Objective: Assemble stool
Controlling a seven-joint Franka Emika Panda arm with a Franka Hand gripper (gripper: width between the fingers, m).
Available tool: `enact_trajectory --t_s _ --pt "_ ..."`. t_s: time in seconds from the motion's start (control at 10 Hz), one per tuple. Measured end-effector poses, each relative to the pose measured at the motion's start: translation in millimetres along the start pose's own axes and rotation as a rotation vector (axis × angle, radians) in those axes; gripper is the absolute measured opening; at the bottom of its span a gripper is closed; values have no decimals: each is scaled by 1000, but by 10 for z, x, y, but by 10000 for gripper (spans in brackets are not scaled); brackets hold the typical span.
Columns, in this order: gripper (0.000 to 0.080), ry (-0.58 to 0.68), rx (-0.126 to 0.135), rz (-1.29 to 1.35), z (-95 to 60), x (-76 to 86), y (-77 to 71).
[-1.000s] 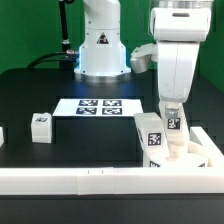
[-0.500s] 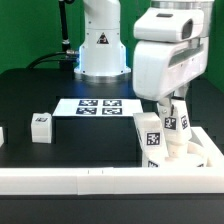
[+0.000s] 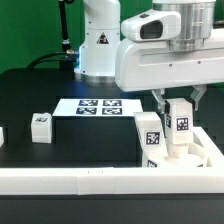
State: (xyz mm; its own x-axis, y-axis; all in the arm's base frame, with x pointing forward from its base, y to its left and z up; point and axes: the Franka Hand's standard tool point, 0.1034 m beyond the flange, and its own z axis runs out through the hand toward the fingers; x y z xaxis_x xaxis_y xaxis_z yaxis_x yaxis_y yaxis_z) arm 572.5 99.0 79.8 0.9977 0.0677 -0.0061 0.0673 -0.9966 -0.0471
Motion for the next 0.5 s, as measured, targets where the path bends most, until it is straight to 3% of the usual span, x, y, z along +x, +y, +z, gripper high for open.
enact_trajectory --t_s 0.3,0.5 --pt "337 -2 12 264 3 -1 -23" --pt "337 0 55 573 6 -16 -43"
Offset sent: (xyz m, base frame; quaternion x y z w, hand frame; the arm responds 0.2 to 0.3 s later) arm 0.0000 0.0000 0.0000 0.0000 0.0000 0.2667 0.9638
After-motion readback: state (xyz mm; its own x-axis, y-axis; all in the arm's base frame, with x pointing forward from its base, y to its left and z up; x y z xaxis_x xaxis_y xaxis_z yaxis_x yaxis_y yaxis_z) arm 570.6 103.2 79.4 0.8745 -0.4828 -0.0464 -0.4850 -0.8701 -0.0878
